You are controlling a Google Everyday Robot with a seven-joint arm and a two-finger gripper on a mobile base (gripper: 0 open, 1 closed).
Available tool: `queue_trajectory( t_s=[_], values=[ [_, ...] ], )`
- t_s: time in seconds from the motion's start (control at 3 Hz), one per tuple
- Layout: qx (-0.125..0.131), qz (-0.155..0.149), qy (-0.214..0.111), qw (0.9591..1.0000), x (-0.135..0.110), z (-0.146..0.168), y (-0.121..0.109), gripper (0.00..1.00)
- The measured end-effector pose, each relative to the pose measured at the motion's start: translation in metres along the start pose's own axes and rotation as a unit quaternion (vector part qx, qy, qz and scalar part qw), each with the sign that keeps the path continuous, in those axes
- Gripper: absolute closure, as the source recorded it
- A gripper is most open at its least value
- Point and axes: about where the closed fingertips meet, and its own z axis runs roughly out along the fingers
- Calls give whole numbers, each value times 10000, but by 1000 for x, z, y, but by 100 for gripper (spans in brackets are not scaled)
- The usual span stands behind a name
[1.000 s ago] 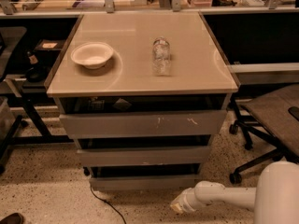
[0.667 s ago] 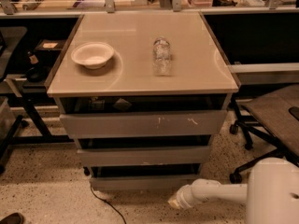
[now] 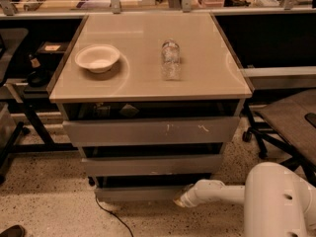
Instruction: Close bottom drawer
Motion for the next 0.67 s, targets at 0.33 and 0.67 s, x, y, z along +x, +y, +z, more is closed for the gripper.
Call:
queue_trajectory(
  t_s=[0.33, 0.67],
  values=[
    [51, -93, -37, 9999, -18, 3, -16, 83],
    [59, -92, -39, 9999, -18, 3, -17, 59]
  ],
)
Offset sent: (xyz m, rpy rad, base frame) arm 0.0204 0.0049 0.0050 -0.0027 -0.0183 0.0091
